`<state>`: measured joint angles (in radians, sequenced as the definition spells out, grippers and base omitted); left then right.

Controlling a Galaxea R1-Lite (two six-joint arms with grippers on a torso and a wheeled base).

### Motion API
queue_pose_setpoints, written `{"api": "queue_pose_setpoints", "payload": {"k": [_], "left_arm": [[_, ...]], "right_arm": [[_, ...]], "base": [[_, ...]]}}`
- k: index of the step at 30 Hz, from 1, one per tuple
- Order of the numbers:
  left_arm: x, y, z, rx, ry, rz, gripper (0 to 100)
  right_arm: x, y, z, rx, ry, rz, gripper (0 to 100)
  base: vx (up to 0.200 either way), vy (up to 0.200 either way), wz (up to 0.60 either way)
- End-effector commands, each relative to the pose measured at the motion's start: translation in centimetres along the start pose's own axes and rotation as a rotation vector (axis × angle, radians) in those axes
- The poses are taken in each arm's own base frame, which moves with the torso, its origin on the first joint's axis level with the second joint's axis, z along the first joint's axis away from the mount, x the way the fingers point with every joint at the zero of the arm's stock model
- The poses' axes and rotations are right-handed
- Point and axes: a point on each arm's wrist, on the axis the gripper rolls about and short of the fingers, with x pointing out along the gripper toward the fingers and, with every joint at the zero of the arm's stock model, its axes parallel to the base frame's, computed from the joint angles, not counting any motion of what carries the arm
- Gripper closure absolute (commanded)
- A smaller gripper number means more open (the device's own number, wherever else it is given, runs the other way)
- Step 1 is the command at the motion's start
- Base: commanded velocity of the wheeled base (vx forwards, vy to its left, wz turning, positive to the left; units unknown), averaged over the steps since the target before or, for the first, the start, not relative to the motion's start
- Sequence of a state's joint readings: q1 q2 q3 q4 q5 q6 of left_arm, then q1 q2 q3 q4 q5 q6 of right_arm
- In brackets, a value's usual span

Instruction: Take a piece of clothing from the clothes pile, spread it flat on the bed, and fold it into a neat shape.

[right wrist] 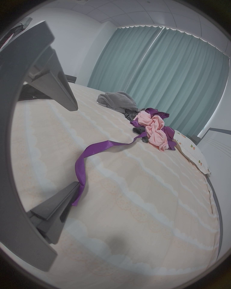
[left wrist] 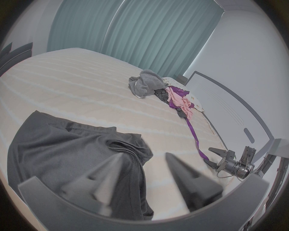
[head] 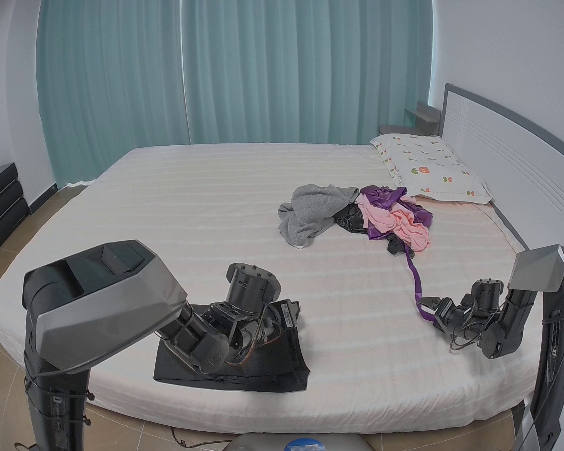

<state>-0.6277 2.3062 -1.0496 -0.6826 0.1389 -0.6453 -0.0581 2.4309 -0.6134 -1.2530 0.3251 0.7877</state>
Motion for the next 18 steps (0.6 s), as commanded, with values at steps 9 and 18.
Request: {"api": "queue_pose_setpoints", "payload": {"k": [9,18], "left_arm": [[-2.6,0.6,1.9,-0.121,-0.037,0.002,0],[-7.2,8.7,3.4,-0.358,-0.058,0.171,0]], "right_arm": [[-1.1,1.1,-0.9,-0.004,0.021,0.034,0],[-2.2,5.1,-5.8,-0.102,0.142,0.147,0]], "base": [[0.0,0.0,0.0],[0.0,0.0,0.0]]}}
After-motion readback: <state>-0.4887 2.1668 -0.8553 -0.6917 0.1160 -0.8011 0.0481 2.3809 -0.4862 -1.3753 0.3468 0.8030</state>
